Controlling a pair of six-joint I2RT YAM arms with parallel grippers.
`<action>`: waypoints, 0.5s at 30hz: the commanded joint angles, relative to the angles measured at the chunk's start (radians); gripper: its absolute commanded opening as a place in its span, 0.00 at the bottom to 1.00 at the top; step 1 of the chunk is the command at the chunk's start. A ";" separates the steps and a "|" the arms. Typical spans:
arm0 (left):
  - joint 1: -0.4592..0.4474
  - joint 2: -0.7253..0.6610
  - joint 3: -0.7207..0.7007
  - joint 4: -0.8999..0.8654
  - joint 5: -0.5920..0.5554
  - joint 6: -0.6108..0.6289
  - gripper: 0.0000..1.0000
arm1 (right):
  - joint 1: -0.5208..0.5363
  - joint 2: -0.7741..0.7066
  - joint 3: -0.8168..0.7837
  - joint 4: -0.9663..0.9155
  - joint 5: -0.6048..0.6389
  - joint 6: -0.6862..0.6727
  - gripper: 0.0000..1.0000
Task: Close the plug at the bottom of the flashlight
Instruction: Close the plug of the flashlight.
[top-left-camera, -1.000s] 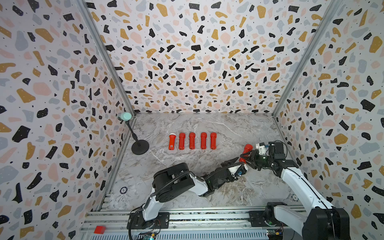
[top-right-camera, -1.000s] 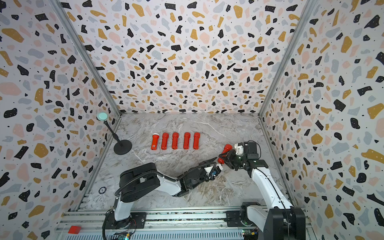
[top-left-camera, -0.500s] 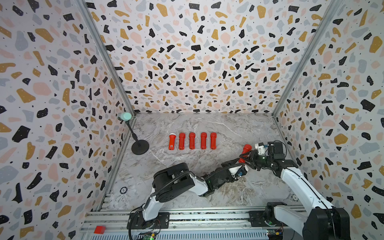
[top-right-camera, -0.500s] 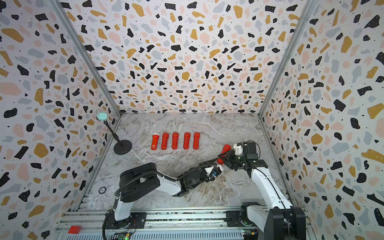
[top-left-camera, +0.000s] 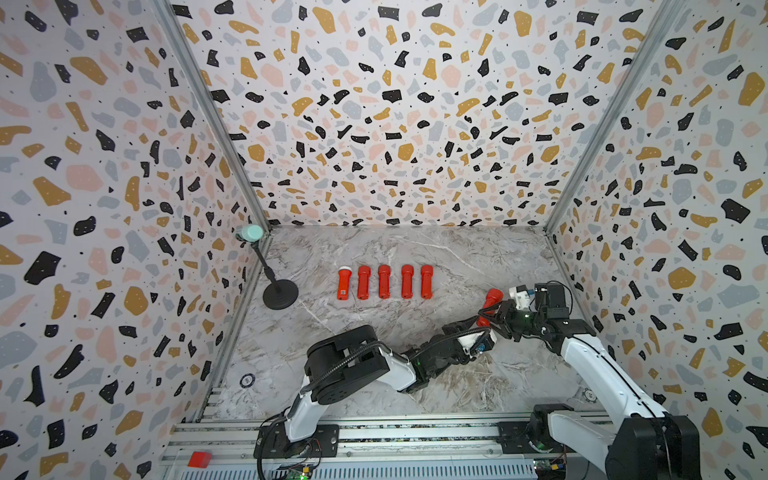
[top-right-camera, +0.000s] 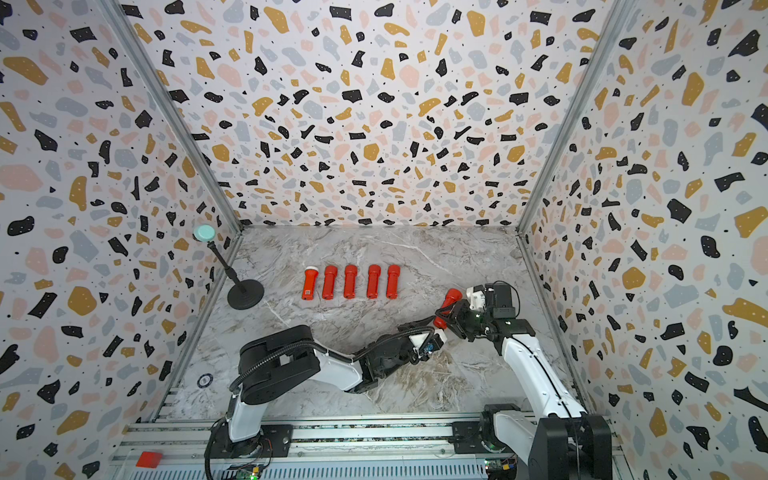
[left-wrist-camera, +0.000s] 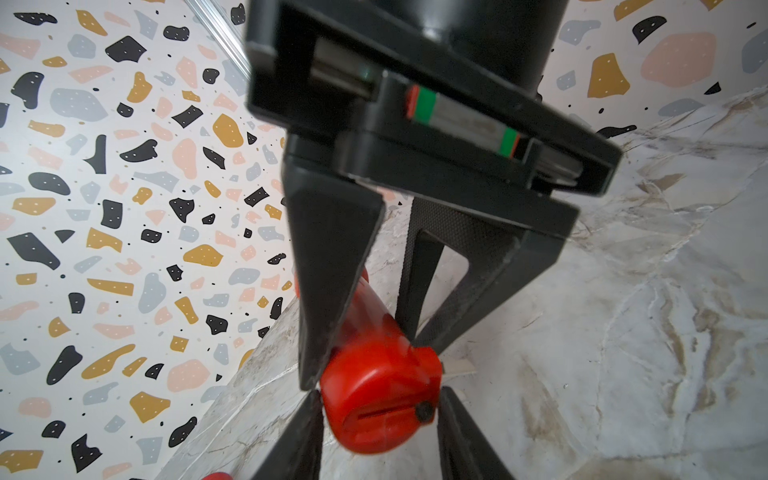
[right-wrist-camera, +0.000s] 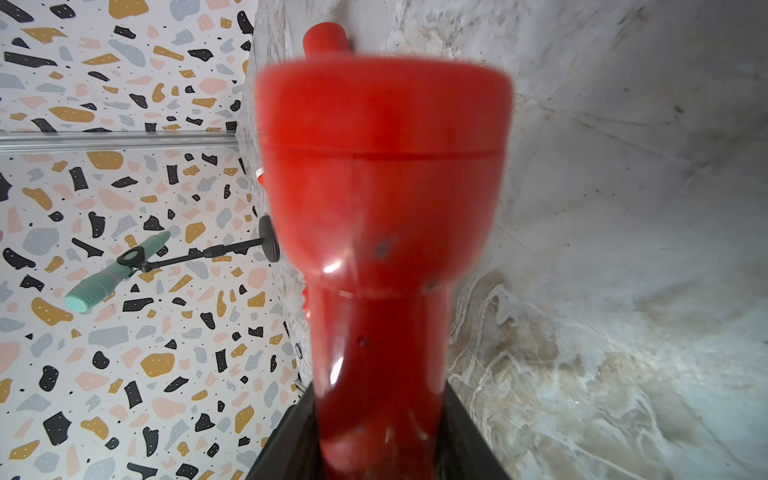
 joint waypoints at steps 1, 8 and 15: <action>0.002 -0.001 0.034 0.026 -0.003 0.009 0.44 | 0.011 -0.019 0.020 0.010 -0.022 -0.013 0.00; 0.002 -0.002 0.034 0.019 -0.002 0.007 0.42 | 0.014 -0.019 0.017 0.014 -0.024 -0.009 0.00; 0.002 -0.003 0.035 0.013 -0.002 0.007 0.40 | 0.025 -0.019 0.009 0.027 -0.024 0.000 0.00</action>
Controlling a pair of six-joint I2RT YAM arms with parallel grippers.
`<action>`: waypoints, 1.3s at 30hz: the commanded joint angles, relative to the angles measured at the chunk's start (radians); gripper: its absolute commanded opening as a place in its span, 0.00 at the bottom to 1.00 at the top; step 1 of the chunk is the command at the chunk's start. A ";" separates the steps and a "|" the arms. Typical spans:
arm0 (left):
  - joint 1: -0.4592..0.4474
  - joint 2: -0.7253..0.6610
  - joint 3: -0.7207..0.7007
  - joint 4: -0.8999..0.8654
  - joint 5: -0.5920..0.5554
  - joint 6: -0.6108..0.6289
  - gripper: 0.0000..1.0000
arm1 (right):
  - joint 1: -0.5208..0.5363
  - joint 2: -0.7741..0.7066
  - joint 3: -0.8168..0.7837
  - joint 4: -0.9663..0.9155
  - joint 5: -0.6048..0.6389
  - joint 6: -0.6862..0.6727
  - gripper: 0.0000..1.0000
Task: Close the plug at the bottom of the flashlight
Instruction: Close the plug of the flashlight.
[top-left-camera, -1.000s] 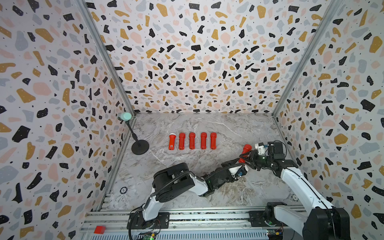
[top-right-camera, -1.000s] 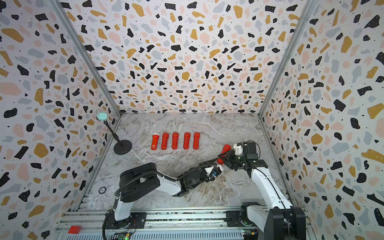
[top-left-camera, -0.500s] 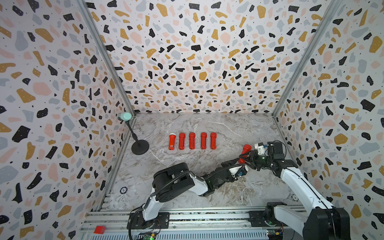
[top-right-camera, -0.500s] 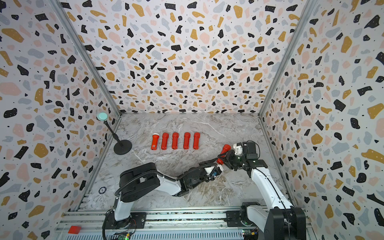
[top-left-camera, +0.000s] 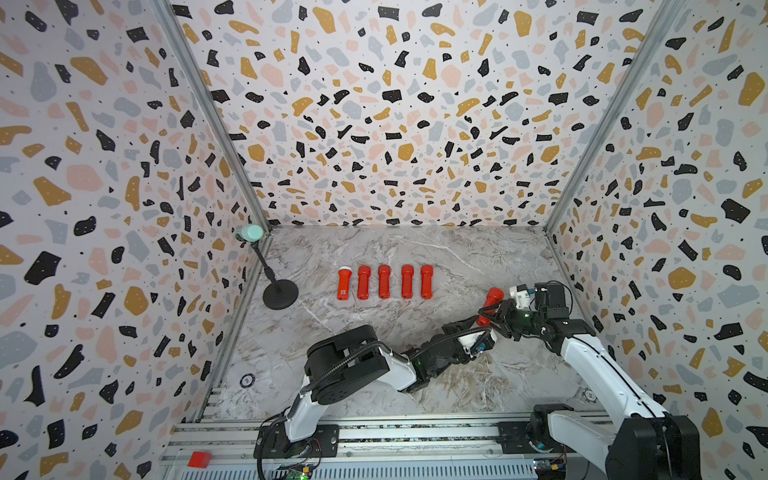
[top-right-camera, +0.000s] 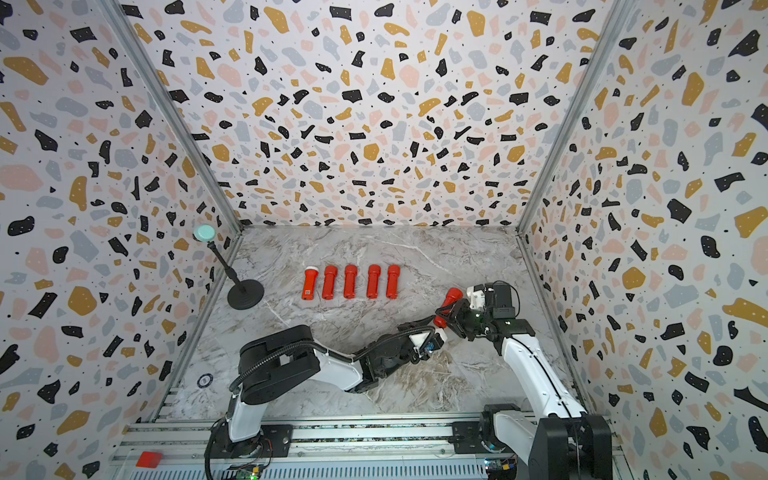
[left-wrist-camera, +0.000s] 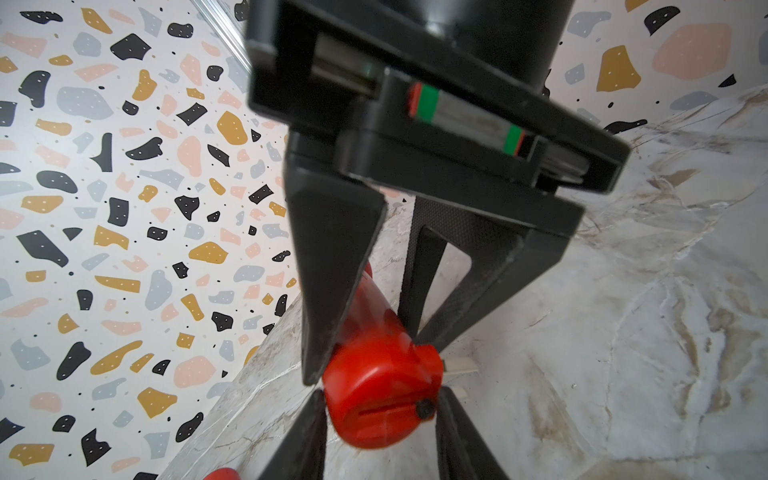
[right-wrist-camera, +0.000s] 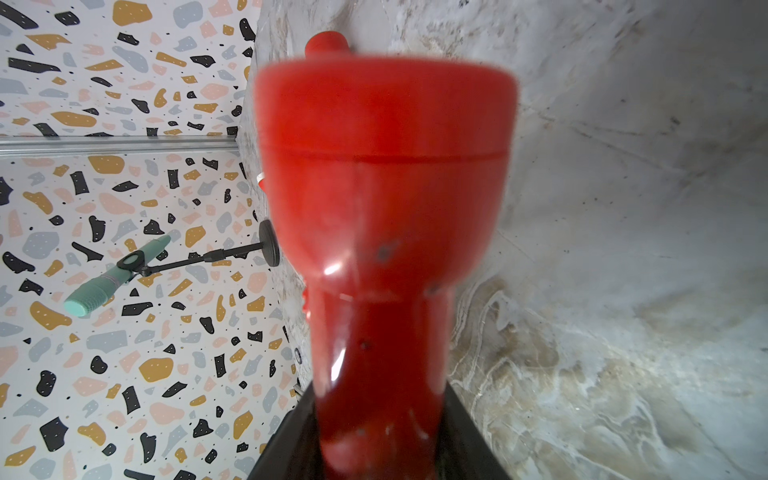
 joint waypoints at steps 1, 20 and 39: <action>0.002 -0.004 0.029 0.021 0.013 0.004 0.40 | 0.021 -0.019 0.009 0.011 -0.038 -0.009 0.00; 0.000 -0.013 0.031 0.012 0.023 0.012 0.38 | 0.043 -0.014 0.003 0.020 -0.035 0.000 0.00; -0.009 -0.014 0.037 0.010 0.019 0.024 0.36 | 0.076 0.001 0.003 0.041 -0.035 0.011 0.00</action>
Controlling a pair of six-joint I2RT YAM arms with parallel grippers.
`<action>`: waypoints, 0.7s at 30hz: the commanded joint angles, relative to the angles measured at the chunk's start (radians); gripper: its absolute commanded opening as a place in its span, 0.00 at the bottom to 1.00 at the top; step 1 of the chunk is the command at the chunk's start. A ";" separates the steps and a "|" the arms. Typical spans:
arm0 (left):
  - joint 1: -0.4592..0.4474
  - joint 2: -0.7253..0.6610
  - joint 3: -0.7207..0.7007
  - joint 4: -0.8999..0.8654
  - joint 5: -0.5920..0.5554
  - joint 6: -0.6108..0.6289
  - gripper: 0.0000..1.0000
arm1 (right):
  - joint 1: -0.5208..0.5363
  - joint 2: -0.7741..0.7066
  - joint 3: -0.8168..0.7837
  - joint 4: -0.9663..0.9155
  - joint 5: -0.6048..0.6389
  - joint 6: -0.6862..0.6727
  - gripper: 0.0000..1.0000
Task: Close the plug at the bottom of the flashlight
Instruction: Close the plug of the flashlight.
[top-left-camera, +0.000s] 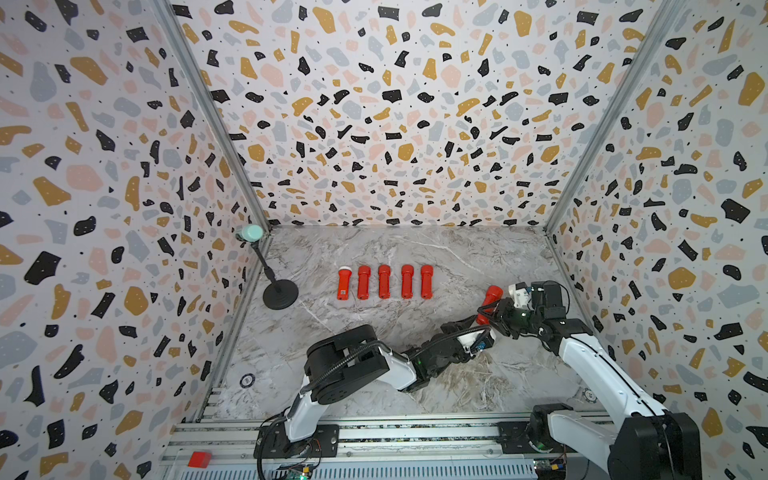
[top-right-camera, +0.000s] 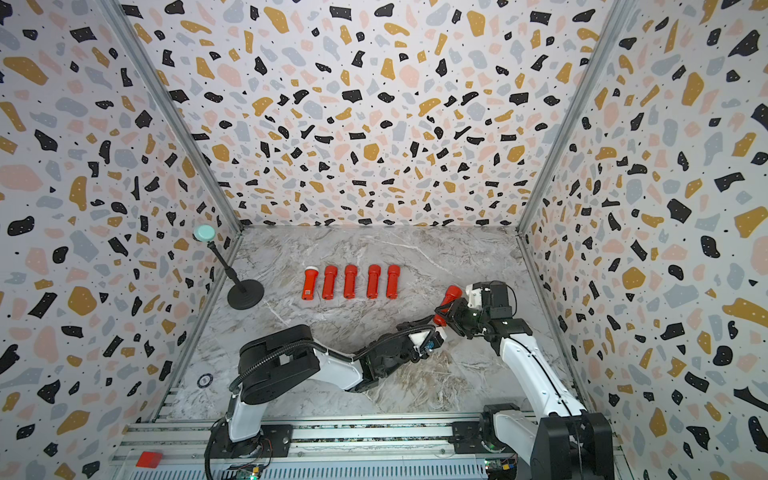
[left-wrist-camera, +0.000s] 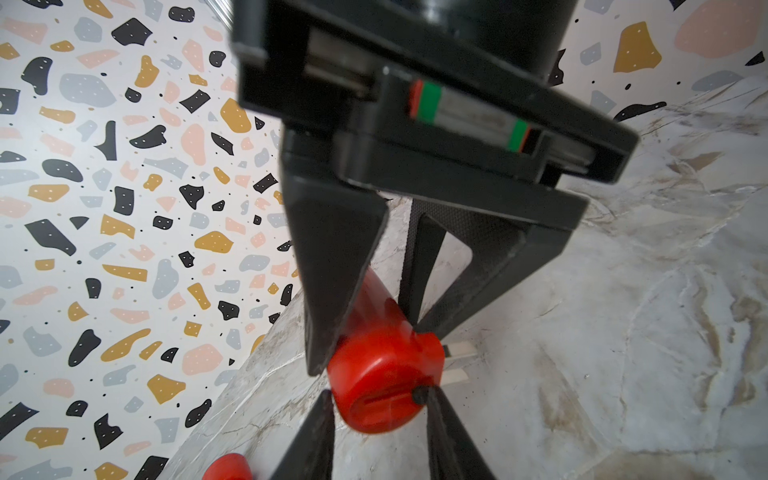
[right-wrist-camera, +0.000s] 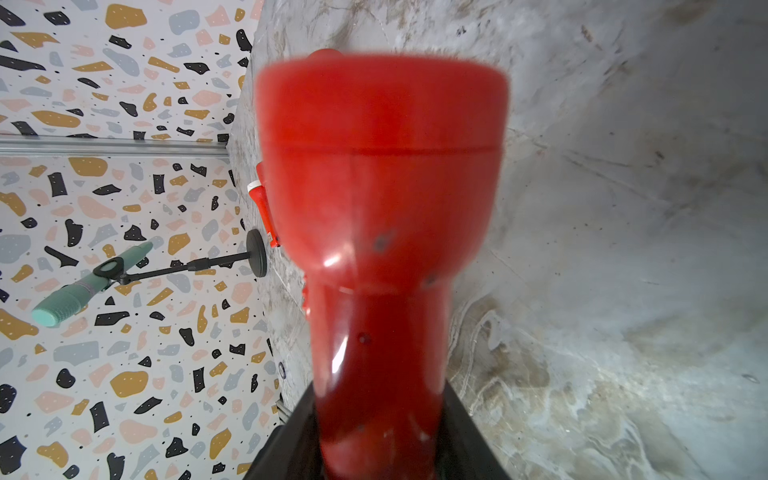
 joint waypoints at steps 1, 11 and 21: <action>-0.011 -0.016 0.033 0.034 0.046 0.007 0.36 | 0.038 -0.005 0.004 0.006 -0.105 0.007 0.00; -0.015 -0.027 0.020 0.062 0.036 -0.001 0.34 | 0.042 -0.009 0.002 0.004 -0.104 0.015 0.00; -0.025 -0.031 0.002 0.093 0.016 0.009 0.32 | 0.042 -0.013 -0.009 0.006 -0.107 0.034 0.00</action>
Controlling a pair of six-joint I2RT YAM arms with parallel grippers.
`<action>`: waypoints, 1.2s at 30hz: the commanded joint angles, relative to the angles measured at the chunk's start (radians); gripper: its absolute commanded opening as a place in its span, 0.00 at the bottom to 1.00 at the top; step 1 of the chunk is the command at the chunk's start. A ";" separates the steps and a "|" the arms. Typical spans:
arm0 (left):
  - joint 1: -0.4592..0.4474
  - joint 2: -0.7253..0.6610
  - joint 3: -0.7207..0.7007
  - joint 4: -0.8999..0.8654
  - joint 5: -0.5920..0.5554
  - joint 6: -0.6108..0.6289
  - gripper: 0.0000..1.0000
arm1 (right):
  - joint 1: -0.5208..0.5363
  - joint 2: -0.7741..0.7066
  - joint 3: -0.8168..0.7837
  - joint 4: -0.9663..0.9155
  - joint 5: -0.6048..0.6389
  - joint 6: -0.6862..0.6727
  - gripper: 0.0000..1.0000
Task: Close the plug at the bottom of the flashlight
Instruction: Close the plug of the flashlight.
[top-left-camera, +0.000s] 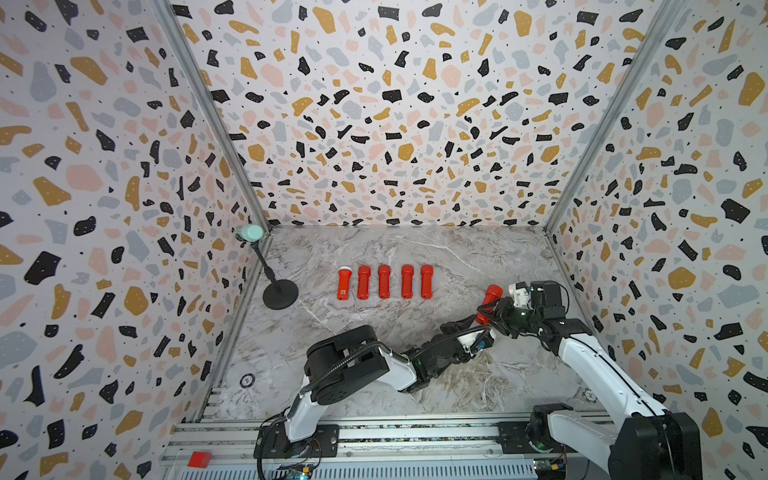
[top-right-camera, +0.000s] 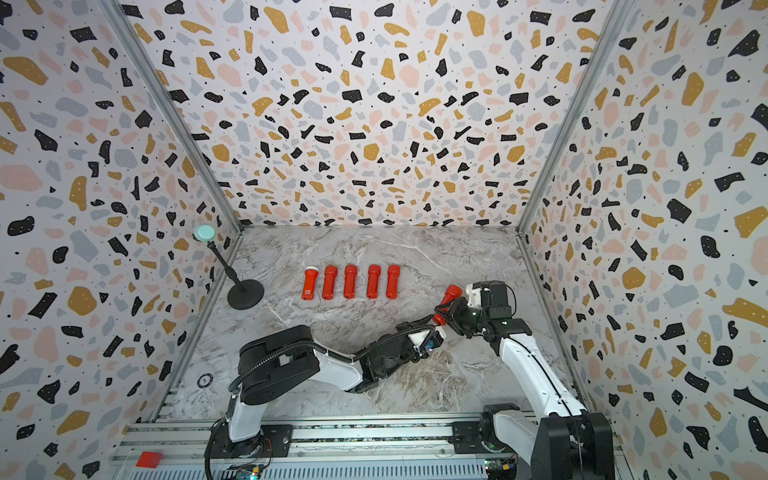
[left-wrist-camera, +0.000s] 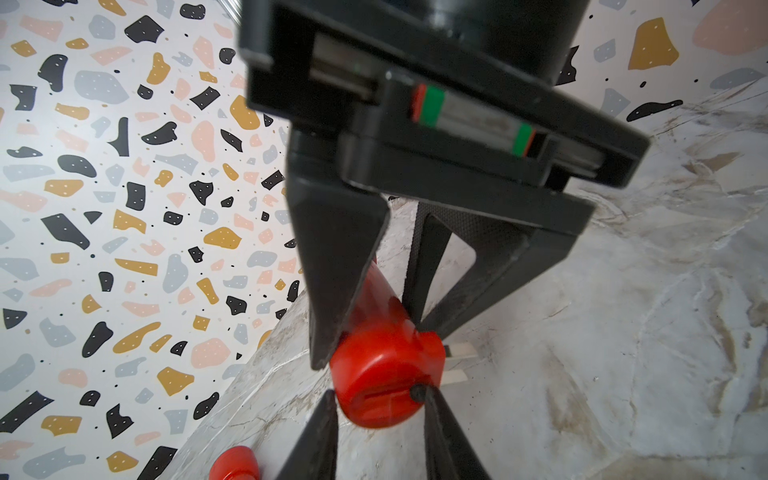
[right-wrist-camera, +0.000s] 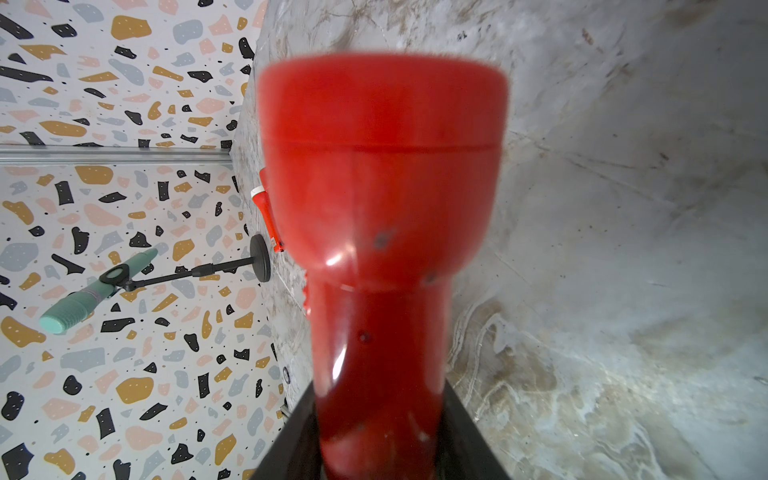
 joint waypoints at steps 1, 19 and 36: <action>-0.020 -0.031 0.002 0.086 0.046 0.012 0.32 | 0.036 -0.014 -0.008 -0.007 -0.115 0.012 0.00; -0.027 -0.036 0.009 0.073 0.040 0.035 0.27 | 0.043 -0.019 -0.009 -0.017 -0.118 0.013 0.00; -0.027 -0.031 0.005 0.074 0.025 0.053 0.24 | 0.048 -0.027 -0.011 -0.019 -0.124 0.017 0.00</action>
